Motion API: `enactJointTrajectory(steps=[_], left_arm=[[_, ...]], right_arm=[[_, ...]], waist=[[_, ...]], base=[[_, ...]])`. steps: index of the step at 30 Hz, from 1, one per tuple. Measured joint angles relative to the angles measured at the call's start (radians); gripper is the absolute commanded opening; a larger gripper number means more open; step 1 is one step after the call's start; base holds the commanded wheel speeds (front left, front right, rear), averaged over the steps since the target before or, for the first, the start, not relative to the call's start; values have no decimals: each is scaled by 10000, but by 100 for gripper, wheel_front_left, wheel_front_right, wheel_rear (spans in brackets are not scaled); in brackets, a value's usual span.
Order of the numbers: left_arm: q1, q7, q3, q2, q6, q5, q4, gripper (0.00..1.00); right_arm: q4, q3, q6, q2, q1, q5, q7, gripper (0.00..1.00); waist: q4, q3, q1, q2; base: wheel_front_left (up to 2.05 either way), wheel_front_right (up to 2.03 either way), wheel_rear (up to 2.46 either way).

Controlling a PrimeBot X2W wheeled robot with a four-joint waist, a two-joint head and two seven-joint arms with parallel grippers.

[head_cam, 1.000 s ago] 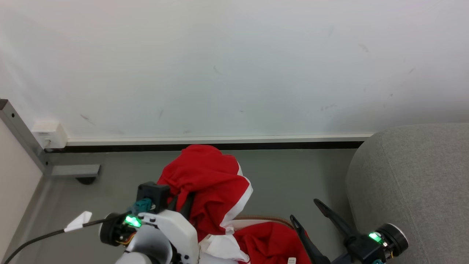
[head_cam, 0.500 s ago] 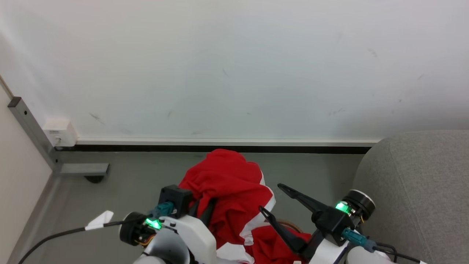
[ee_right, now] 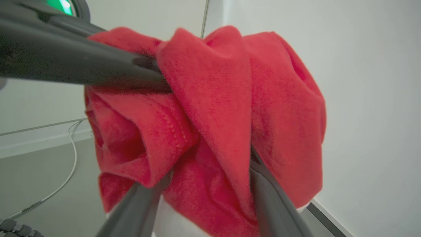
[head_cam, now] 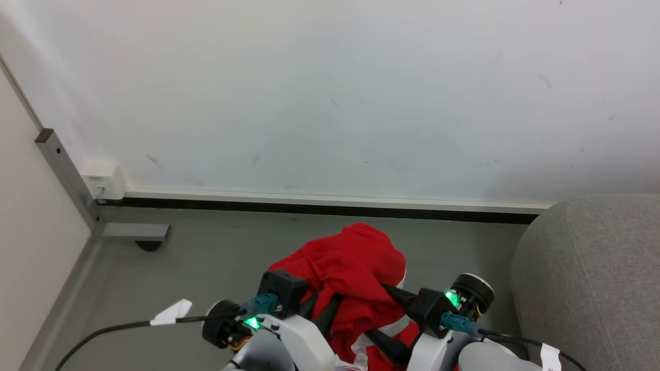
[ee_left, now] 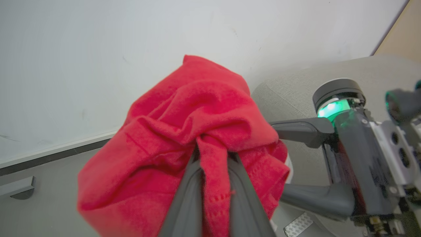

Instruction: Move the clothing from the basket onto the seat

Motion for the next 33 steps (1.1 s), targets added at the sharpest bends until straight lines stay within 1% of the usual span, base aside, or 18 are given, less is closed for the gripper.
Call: enactJointTrajectory(steps=[1,2,7,20,21,23,24,25,26,27,33], left_arm=[[13,10,-33,-8,-2,-6,-6,0],[23,19,-56,-13,0,-21,-10,0],[36,27,-27,-25,79,-94,17,0],[89,-105,82,73,255,-171,117,0],[89,-121,94,77,280,-171,115,7],[87,-184,107,86,341,-171,115,33],[86,-198,105,86,345,-171,115,45],[84,-211,100,88,359,-167,117,63],[81,-213,92,98,366,-163,127,89],[81,-234,84,104,387,-155,144,100],[80,-387,59,104,431,-157,146,100]], right_arm=[[107,144,0,86,-27,247,0,2],[194,199,0,169,-56,474,0,0],[270,242,0,313,-252,961,2,0],[167,328,0,234,-254,1145,2,0],[148,290,0,228,-255,1145,2,0],[132,232,0,217,-255,1145,2,0],[134,201,0,209,-255,1135,2,0],[136,182,0,194,-255,1122,2,0],[136,174,0,180,-255,1099,2,0],[138,146,0,171,-254,1085,2,0],[174,-217,0,54,-245,945,2,0]], waist=[[33,-15,0,0],[62,-29,0,0],[121,-56,0,0],[13,25,0,0],[0,33,0,0],[-23,50,0,0],[-35,55,0,0],[-45,61,0,0],[-52,68,0,0],[-58,73,0,0],[-141,106,0,0]], base=[[0,0,0],[0,0,0],[0,0,0],[0,0,0],[0,0,0],[0,0,0],[0,0,0],[0,0,0],[0,0,0],[0,0,0],[0,0,0]])
